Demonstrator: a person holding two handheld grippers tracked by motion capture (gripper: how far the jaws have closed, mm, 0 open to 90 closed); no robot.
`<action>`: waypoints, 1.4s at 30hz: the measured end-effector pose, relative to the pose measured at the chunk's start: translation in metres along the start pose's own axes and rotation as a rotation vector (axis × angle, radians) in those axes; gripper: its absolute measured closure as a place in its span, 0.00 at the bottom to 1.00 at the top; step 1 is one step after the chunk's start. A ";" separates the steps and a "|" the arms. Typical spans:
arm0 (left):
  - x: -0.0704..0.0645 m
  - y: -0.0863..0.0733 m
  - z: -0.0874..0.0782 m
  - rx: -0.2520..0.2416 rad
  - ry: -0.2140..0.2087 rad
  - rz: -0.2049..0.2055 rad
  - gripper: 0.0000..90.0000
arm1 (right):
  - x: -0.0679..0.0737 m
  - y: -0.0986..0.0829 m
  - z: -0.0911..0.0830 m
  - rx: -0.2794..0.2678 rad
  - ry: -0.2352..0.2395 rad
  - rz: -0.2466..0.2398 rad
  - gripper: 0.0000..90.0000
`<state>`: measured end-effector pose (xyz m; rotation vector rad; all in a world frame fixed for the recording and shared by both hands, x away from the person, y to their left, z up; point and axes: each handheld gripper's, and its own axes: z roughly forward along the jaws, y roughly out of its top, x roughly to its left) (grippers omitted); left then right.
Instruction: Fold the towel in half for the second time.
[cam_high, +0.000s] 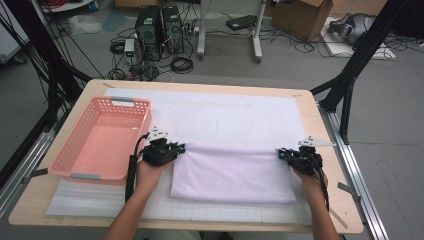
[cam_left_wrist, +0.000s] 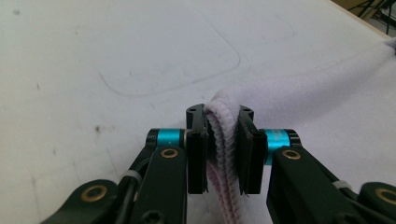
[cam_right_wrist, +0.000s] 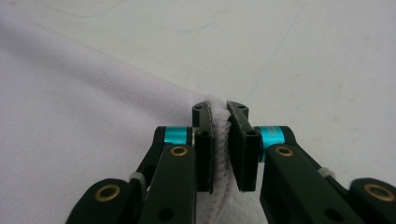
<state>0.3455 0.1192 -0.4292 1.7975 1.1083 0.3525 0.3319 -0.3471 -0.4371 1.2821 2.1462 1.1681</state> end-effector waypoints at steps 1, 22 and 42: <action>0.002 0.003 0.003 0.000 0.005 -0.004 0.85 | 0.000 0.002 0.000 -0.012 -0.016 -0.003 0.90; 0.028 0.014 0.023 -0.017 0.053 -0.061 0.53 | 0.005 0.041 0.038 -0.009 -0.170 -0.016 0.66; -0.008 -0.014 -0.019 -0.034 -0.085 0.066 0.63 | 0.030 -0.003 -0.012 -0.030 -0.040 -0.012 0.64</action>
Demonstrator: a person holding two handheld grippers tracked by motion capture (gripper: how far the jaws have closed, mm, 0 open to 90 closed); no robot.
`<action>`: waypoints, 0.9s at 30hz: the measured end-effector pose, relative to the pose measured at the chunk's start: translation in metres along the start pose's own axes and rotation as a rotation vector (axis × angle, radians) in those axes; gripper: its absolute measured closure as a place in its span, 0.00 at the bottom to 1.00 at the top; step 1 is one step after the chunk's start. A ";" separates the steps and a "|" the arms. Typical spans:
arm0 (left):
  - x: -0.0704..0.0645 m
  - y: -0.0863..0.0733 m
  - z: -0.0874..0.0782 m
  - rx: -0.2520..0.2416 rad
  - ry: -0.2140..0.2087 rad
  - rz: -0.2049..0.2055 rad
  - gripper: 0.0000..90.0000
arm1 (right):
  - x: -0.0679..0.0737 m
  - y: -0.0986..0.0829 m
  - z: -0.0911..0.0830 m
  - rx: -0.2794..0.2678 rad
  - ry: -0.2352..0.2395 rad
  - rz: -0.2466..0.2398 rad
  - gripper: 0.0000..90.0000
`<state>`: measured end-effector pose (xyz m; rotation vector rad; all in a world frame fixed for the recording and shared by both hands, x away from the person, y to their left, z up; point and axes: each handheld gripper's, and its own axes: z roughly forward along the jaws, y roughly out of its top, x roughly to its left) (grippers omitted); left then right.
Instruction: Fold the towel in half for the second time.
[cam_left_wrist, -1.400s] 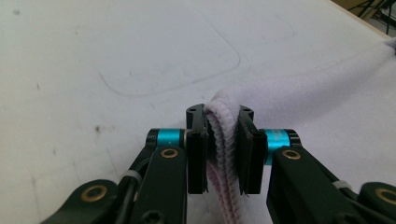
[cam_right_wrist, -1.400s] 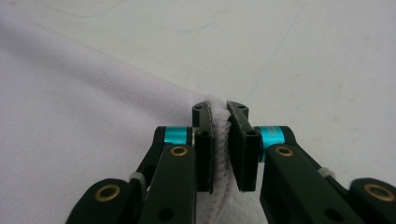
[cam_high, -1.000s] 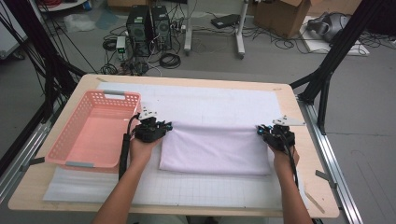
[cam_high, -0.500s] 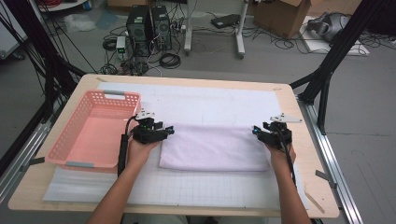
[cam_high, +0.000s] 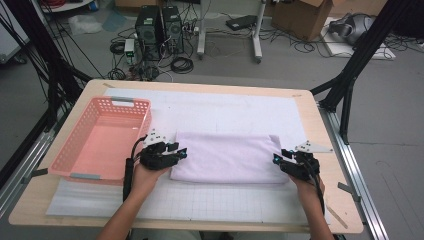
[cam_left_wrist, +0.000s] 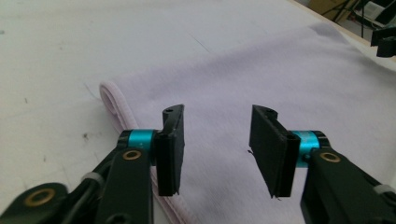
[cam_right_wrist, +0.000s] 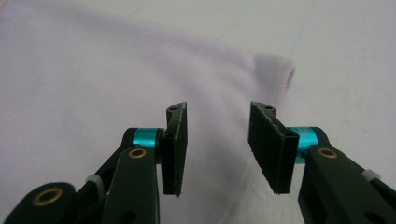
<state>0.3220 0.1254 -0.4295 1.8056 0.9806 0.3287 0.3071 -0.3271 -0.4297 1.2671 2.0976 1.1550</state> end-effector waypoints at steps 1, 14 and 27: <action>-0.002 -0.004 -0.002 0.004 -0.010 -0.004 0.65 | 0.003 -0.001 -0.001 0.010 0.003 -0.012 0.65; -0.017 -0.030 -0.011 0.125 -0.012 0.064 0.70 | 0.036 -0.025 -0.008 0.115 0.167 -0.117 0.74; -0.017 -0.039 -0.021 0.109 0.024 0.069 0.75 | 0.028 -0.036 -0.028 0.136 0.124 -0.091 0.78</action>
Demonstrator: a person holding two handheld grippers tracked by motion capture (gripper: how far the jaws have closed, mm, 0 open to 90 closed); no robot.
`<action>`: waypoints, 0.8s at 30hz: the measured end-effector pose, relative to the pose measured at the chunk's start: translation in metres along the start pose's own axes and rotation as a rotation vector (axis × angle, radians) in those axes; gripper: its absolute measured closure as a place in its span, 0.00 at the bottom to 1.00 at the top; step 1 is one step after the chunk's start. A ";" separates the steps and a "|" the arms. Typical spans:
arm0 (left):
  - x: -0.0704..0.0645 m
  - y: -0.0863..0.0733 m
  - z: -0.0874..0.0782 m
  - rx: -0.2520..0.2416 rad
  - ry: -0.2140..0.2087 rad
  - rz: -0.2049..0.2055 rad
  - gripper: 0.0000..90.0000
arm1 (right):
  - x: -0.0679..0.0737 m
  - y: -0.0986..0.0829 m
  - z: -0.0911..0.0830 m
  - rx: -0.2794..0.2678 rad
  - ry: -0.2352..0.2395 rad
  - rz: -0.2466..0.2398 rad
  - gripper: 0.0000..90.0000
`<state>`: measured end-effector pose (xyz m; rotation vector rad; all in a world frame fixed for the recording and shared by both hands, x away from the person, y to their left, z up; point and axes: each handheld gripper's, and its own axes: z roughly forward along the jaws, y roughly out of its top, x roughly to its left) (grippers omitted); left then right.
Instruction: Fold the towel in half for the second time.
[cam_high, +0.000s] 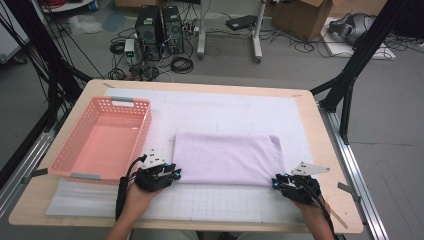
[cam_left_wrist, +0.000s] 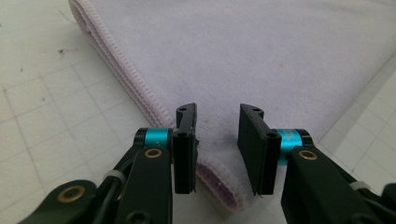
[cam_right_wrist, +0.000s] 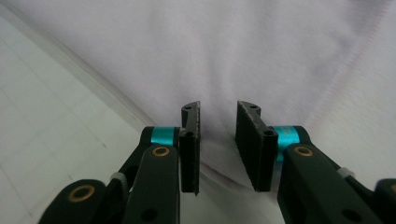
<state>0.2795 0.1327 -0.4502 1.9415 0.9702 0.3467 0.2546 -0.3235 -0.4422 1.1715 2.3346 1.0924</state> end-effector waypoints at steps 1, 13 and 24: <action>0.000 0.000 -0.001 0.000 -0.001 -0.003 0.75 | -0.001 -0.002 -0.003 0.006 -0.012 -0.013 0.78; 0.004 0.006 -0.011 -0.144 -0.001 -0.055 0.54 | -0.012 -0.009 -0.030 -0.147 -0.055 0.047 0.46; 0.003 0.010 -0.016 -0.242 -0.026 -0.071 0.29 | -0.011 -0.004 -0.034 -0.190 -0.129 0.052 0.27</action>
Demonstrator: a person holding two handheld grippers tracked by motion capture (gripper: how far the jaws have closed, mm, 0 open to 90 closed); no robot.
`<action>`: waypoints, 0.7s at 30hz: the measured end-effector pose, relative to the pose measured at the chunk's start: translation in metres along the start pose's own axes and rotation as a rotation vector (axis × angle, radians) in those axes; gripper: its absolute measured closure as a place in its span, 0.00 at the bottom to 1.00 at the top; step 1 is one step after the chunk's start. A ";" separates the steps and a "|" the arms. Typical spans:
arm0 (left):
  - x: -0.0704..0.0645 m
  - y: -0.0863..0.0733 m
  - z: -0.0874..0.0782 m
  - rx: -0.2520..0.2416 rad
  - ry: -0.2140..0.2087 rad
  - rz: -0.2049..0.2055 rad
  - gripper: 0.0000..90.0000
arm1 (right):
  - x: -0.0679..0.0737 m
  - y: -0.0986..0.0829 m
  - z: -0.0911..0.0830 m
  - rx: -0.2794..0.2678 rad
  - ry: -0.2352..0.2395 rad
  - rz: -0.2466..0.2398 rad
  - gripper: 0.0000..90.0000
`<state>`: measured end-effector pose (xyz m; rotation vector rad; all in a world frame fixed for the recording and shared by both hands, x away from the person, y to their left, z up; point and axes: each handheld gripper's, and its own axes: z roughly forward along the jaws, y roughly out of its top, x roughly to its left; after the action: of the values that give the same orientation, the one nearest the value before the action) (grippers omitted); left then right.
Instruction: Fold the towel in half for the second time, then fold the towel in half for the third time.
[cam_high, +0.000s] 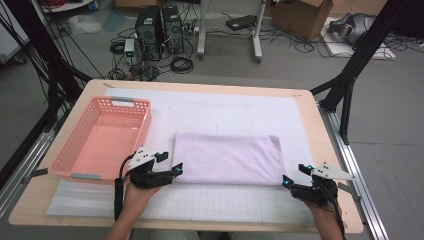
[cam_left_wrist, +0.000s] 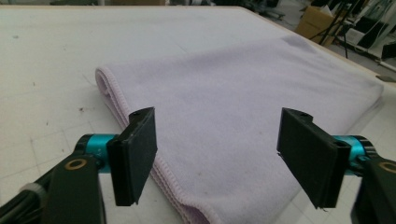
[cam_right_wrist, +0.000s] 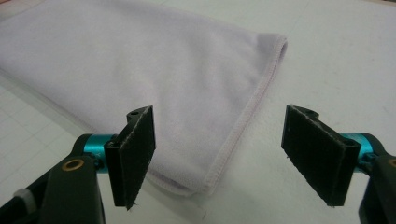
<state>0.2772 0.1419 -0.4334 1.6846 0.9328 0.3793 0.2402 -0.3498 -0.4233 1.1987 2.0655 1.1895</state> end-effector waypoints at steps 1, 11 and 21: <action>0.000 0.000 0.000 -0.002 0.006 -0.001 0.28 | 0.000 0.000 0.000 -0.002 -0.003 0.002 0.27; 0.000 0.002 -0.002 -0.020 0.022 -0.003 0.24 | 0.000 0.001 0.000 0.006 -0.003 -0.002 0.26; 0.000 0.001 -0.003 0.002 0.021 0.008 0.24 | -0.001 0.002 0.002 -0.007 0.001 -0.006 0.21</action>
<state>0.2757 0.1437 -0.4319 1.6897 0.9427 0.4024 0.2434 -0.3494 -0.4224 1.1874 2.0629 1.1940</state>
